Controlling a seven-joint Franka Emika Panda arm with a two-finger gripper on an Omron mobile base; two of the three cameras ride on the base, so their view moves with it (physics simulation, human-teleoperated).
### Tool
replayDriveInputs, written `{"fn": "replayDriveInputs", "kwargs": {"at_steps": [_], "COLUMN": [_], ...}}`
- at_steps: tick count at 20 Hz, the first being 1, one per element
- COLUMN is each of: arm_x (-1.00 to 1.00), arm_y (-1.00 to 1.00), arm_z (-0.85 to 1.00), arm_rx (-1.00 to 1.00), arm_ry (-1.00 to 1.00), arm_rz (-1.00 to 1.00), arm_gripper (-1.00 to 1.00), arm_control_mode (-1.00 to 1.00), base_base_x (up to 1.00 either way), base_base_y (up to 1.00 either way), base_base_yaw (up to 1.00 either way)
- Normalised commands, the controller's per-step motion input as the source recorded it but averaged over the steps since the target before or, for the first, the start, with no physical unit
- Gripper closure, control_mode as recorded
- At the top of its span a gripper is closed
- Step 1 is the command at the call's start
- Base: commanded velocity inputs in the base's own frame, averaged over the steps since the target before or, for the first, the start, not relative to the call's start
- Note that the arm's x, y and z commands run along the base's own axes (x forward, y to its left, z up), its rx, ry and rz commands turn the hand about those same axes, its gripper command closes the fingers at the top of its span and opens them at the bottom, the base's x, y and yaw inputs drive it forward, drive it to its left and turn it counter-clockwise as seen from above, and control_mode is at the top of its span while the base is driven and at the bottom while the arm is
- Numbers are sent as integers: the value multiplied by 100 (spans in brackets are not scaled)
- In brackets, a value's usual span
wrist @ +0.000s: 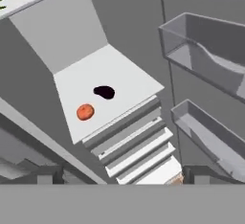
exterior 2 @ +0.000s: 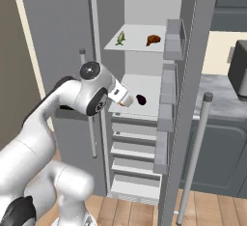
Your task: Gather the eggplant and squash from the fridge and place them on a tray on the dining counter. Then gather the chicken drumstick and fish from the fridge and place them on the other tray.
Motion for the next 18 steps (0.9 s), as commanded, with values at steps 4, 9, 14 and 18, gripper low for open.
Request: {"fn": "replayDriveInputs", "kwargs": {"at_steps": [4,9,14,18], "arm_x": [68,47,48,22], "arm_y": [11,3,0,0], "arm_z": [-28,-37,-34,-48], "arm_rx": [-12,-18,-14,0], "arm_ry": [7,6,9,2], "arm_rz": [48,19,3,0], "arm_gripper": [-100,-100,-100,-100], "arm_control_mode": [-100,-100,-100,-100], "base_base_x": [0,0,0,0], "base_base_y": [0,0,0,0], "base_base_yaw": [0,0,0,0]}}
